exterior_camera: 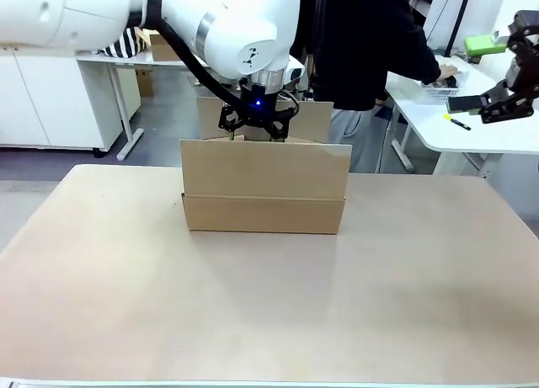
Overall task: Pack the gift set into the box.
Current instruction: Place both hands on the side flaps of the Package Box and spread them outward.
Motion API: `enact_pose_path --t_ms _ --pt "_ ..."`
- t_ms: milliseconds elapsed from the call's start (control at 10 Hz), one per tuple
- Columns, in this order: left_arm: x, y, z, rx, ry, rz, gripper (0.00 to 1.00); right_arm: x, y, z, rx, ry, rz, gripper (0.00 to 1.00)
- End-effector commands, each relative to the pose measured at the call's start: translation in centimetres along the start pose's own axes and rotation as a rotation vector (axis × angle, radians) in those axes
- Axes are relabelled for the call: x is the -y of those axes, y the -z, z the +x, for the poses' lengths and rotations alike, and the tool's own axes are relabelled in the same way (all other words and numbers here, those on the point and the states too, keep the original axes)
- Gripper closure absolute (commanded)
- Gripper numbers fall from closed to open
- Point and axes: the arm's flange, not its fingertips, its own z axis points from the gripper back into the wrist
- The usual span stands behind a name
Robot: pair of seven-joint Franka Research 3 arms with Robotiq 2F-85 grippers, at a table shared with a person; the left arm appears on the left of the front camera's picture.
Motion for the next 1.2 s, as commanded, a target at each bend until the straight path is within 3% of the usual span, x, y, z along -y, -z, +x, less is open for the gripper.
enact_pose_path --t_ms 0,500,1100 --pt "0.2 0.6 2.1 -0.037 0.007 0.041 0.0 0.0 0.2 0.3 0.008 -0.03 0.027 0.0" --pt "0.9 4.1 2.3 -0.131 -0.034 0.191 0.0 0.0 0.2 0.3 0.008 -0.03 0.027 0.0" --pt "0.8 5.3 1.5 -0.124 -0.019 0.416 0.0 0.0 0.2 0.3 0.008 -0.03 0.027 0.0"
